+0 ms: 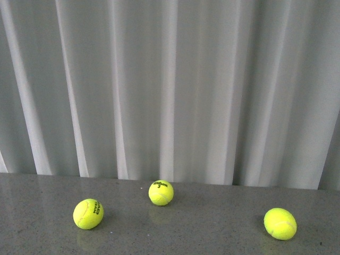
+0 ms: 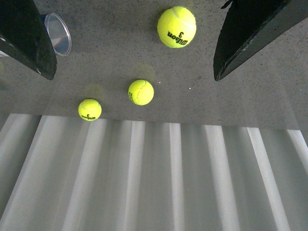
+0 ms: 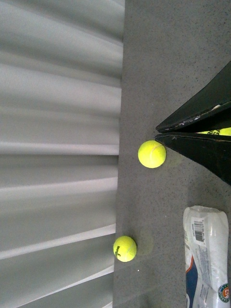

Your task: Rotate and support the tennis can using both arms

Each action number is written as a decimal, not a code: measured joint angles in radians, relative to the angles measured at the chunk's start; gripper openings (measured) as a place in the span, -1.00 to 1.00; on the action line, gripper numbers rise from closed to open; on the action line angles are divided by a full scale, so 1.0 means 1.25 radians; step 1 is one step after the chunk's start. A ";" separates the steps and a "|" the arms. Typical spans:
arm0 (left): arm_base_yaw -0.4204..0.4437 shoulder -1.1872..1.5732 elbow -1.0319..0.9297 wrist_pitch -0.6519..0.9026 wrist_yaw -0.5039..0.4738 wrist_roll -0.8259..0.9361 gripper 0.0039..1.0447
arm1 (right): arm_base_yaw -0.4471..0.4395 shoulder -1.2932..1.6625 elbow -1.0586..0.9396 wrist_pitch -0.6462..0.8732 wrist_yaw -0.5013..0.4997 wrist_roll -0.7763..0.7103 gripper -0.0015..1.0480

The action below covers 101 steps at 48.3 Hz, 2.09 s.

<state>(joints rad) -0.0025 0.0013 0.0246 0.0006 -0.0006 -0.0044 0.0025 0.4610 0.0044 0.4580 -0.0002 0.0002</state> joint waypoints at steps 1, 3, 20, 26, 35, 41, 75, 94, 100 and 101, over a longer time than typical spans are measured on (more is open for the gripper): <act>0.000 0.000 0.000 0.000 0.000 0.000 0.88 | 0.000 -0.013 0.000 -0.013 0.000 0.000 -0.93; 0.000 0.000 0.000 0.000 0.000 0.000 0.88 | 0.000 -0.030 0.000 -0.028 0.000 0.000 -0.93; 0.000 0.000 0.000 0.000 0.000 0.000 0.88 | 0.000 -0.135 0.000 -0.131 -0.001 0.000 -0.93; 0.000 0.000 0.000 0.000 0.000 0.000 0.88 | 0.000 -0.165 0.000 -0.160 -0.001 0.000 -0.93; 0.000 0.000 0.000 0.000 0.000 0.000 0.88 | 0.000 -0.203 0.000 -0.198 -0.001 0.000 -0.93; 0.000 0.000 0.000 0.000 0.000 0.000 0.88 | 0.000 -0.223 0.000 -0.218 -0.001 0.000 -0.93; 0.000 0.000 0.000 0.000 0.000 0.000 0.88 | 0.000 -0.365 0.000 -0.366 -0.002 -0.001 0.43; 0.000 0.000 0.000 0.000 0.000 0.000 0.88 | 0.000 -0.365 0.000 -0.366 -0.001 0.000 0.87; 0.000 0.000 0.000 0.000 0.000 0.000 0.88 | 0.000 -0.365 0.000 -0.366 -0.001 0.000 0.87; 0.000 0.000 0.000 0.000 0.000 0.000 0.88 | 0.000 -0.365 0.000 -0.366 -0.001 0.000 0.87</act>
<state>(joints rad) -0.0025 0.0010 0.0246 0.0006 -0.0006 -0.0044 0.0025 0.0044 0.0048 0.0006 -0.0017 -0.0002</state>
